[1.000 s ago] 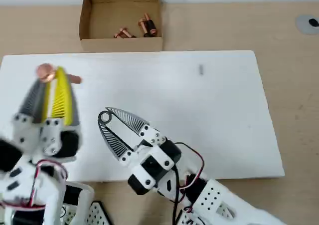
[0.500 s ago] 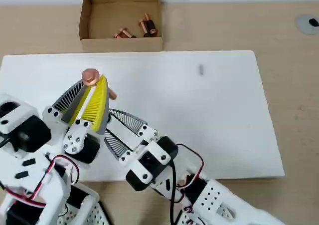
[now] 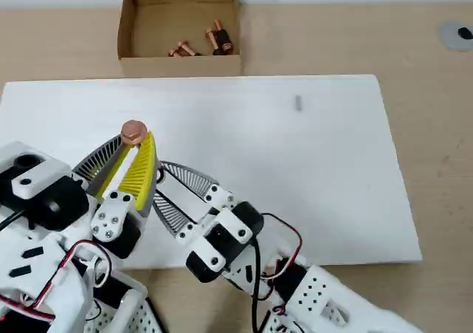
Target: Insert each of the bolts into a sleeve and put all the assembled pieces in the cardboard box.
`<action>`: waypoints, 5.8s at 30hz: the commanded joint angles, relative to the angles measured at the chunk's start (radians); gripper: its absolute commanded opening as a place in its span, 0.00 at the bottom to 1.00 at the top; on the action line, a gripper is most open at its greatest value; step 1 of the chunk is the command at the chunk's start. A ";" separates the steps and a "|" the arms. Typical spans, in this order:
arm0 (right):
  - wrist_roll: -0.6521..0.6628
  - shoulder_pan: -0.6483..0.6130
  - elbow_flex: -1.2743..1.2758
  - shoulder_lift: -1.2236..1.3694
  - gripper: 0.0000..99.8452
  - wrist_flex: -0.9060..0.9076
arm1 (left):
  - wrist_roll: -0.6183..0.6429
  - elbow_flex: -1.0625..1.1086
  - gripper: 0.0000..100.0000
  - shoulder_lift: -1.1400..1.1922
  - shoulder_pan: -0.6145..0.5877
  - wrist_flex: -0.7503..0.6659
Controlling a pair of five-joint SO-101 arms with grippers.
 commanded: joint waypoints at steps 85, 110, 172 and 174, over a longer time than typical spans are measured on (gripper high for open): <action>-0.143 0.378 -0.266 -0.012 0.01 0.359 | 0.044 -0.385 0.21 0.171 -0.216 0.491; -0.256 0.550 -1.761 1.488 0.01 0.311 | -0.080 0.031 0.01 0.008 -0.701 0.543; -0.092 0.631 -3.369 2.925 0.20 0.747 | -0.172 0.600 0.01 -0.246 -0.706 0.281; -0.092 0.631 -3.370 2.922 0.20 0.753 | -0.172 0.609 0.01 -0.246 -0.706 0.281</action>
